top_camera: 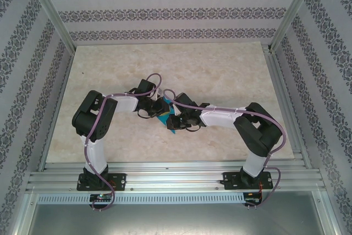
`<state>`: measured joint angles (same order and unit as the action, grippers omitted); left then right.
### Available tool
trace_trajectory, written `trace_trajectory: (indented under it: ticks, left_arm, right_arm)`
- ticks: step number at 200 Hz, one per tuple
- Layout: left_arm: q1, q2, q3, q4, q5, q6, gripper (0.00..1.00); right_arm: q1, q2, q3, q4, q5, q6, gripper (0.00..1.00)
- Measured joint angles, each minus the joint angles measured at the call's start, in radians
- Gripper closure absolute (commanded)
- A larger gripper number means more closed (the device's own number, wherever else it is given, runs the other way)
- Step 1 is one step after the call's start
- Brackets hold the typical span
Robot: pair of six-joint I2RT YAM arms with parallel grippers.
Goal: Fold a paper plane with a square sheet of paper (fold left side to right side)
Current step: Fourth fold the wing at the center of the table.
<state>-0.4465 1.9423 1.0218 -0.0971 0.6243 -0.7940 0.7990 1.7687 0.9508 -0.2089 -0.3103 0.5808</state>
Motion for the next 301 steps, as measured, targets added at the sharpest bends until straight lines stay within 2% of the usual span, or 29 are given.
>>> trace_trajectory:
  ticks: [301]
  left_arm:
    - [0.000, 0.000, 0.000, 0.000, 0.000, 0.000, 0.85]
  right_arm:
    - [-0.001, 0.030, -0.008, 0.007, 0.006, -0.003, 0.83]
